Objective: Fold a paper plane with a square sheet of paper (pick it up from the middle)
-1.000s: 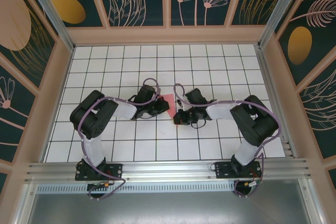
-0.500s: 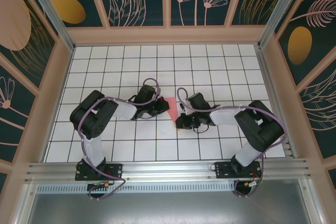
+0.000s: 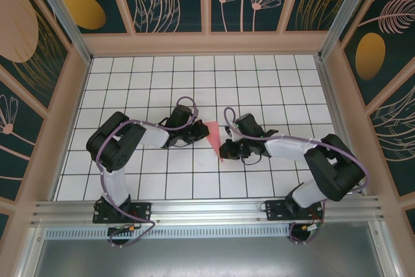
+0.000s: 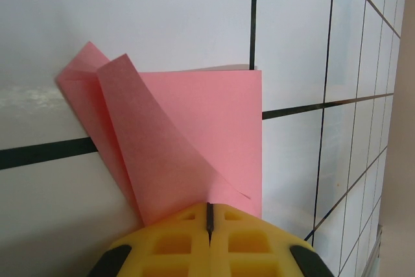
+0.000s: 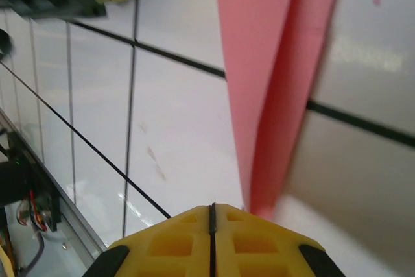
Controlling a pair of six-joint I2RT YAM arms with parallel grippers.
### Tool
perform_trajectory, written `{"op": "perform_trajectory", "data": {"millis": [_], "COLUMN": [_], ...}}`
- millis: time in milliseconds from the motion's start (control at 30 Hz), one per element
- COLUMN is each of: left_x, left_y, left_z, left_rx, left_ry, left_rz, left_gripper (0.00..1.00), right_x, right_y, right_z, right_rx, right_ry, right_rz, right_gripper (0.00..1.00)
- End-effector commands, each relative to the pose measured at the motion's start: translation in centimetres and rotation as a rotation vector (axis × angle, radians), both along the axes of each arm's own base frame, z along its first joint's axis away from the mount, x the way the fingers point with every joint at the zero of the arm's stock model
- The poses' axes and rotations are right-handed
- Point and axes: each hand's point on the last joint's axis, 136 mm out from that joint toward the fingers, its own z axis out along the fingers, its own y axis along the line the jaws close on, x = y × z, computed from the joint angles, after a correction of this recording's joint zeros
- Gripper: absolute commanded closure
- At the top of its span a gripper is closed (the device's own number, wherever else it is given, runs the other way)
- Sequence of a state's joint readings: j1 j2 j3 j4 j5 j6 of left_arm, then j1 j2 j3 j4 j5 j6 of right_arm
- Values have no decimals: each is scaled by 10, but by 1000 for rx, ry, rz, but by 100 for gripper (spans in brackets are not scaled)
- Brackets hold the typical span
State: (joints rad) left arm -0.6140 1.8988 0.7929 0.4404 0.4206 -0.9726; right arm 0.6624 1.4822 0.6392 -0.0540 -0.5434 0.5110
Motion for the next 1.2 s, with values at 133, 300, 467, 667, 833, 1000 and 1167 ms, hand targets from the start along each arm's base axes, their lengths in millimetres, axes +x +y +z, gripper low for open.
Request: {"op": "perform_trajectory", "data": {"millis": [133,300,467,667,833,1000,1167], "left_x": [-16,-15,-16,-17,-18,-18,-17], "left_y": [47,47,50,56,56,56,56], "left_z": [-63,-63,-67,-73,-76,-75,-75], "left_rx": [252,254,272,301,310,310,308], "left_ry": [114,118,129,143,148,148,146], "left_rz": [81,81,89,103,104,104,101], "left_gripper": [94,94,94,95,95,95,95], "right_x": [33,27,9,-20,-39,-58,-66], "right_y": [18,16,4,-13,-24,-29,-40], "right_z": [2,-21,-38,-49,-54,-60,-63], "right_rx": [12,-25,-67,-104,-128,-156,-201], "right_ry": [-32,26,94,173,220,262,274], "right_rz": [-8,5,3,-10,-26,-19,-40], "right_gripper": [92,92,92,92,92,92,92]}}
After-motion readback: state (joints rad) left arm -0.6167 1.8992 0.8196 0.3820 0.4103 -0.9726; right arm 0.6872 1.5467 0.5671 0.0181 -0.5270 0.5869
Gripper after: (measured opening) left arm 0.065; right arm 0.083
